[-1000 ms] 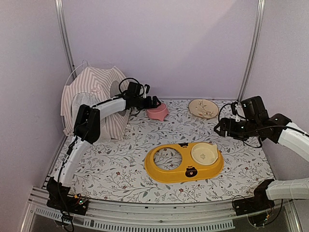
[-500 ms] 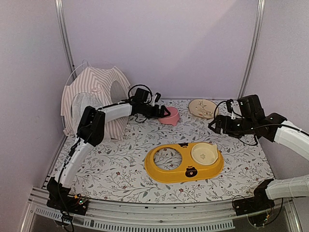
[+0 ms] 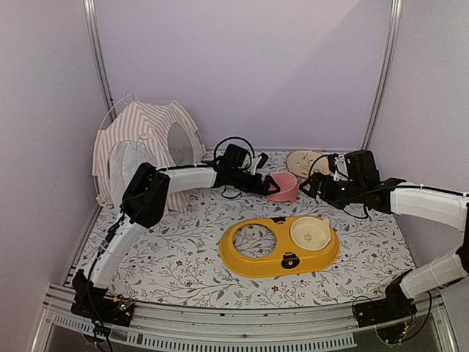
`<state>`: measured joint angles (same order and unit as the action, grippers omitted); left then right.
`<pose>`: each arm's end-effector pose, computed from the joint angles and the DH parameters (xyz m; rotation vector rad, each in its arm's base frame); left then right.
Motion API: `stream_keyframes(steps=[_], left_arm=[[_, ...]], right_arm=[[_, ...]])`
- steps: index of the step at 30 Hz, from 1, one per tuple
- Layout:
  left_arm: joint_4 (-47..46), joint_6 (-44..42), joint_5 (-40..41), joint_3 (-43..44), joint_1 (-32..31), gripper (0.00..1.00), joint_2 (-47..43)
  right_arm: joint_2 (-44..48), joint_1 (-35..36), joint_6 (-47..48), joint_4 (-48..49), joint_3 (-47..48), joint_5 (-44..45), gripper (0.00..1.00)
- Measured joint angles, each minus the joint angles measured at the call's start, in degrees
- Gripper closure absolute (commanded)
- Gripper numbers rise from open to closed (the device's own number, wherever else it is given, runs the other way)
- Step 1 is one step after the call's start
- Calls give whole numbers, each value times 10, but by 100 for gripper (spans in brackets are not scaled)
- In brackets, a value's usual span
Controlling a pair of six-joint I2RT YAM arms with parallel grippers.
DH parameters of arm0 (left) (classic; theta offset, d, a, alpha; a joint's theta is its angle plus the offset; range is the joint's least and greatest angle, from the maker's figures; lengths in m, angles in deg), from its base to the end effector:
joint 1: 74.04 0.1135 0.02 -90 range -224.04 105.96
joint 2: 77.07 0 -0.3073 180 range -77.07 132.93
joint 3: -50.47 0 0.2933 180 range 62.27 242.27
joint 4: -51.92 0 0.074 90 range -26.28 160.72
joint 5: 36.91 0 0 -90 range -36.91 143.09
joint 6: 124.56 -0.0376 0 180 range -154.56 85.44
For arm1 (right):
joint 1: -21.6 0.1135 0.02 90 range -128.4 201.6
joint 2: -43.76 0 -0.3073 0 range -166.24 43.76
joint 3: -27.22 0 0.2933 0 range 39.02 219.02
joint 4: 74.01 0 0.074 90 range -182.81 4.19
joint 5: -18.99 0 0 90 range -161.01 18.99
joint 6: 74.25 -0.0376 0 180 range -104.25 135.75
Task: Set up the pet tent
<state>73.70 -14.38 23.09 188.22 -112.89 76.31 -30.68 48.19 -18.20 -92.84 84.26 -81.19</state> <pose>0.5036 -0.4298 0.1074 0.6876 2.2665 -1.1191 0.2715 0.1434 0.2562 0.0440 2.3041 0.7655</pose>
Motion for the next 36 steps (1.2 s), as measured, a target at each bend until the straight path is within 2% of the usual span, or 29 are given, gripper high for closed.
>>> stream_keyframes(steps=[10,16,22,25,31,36], left_arm=[[-28,12,6,-72,-47,1,-40],[-7,10,38,-170,-50,1,-117],[7,9,66,-242,-38,1,-203],[6,6,81,-300,-31,1,-267],[-19,5,114,-513,-26,1,-458],[-42,19,130,-647,-25,1,-571]], right_arm=[[-151,-86,-14,151,-22,-104,1],[-226,-126,-14,217,-22,-177,1],[-276,-135,-21,257,-15,-219,2],[-303,-135,-23,272,-6,-236,2],[-346,-136,-30,316,19,-267,4],[-385,-136,-38,353,46,-292,6]])
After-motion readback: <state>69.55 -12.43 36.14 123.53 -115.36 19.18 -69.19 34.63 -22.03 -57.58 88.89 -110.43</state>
